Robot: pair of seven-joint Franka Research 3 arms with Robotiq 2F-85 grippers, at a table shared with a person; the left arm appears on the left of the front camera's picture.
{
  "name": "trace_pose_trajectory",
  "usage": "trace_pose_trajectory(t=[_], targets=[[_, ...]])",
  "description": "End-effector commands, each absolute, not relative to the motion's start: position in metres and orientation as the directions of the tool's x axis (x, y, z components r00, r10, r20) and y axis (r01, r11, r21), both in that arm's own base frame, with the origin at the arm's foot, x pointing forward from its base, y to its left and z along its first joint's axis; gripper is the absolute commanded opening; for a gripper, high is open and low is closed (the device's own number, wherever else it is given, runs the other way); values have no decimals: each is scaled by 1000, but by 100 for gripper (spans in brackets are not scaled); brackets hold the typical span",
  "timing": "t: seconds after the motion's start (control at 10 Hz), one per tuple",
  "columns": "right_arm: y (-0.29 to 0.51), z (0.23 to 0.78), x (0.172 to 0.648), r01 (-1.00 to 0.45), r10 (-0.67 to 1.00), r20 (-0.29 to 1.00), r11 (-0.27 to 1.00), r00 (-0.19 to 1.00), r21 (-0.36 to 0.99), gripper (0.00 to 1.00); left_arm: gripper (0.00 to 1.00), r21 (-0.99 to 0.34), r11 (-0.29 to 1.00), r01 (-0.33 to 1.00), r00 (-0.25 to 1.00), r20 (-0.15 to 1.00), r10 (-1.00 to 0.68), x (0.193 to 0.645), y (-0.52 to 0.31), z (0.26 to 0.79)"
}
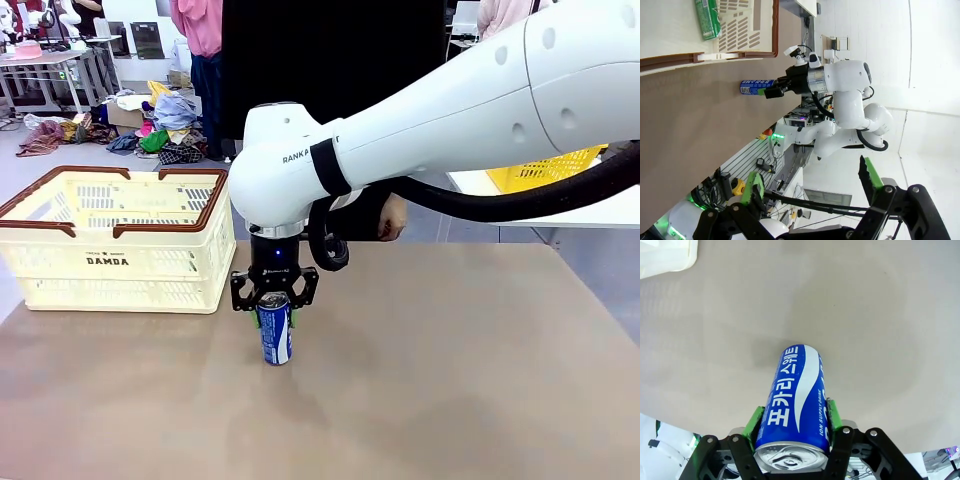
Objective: Place the drinks into the Shopping basket.
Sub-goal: Pick up one drink and place it into the Shopping basket.
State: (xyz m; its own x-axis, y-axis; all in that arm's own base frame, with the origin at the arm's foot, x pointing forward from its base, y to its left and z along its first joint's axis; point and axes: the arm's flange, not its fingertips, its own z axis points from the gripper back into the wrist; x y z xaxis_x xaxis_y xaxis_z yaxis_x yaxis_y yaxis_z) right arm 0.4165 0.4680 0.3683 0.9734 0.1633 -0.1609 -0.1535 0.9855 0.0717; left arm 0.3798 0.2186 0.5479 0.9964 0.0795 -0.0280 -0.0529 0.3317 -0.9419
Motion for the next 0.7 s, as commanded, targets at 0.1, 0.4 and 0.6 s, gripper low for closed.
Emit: trace_pose_trajectory(t=[0.1,0.4,0.6], targets=[[459,385,412,-142,159,-153,983,975,112,100,100,-943,326,-66,996,-41,84,378,217,551],[419,461,395,-219,234,-105,965,966,142,100,100,-943,326,-66,996,-41,84,378,217,551],[332,529,372,-207,227,-52,946,973,249,100,100,-943,326,-66,996,-41,84,378,217,551]])
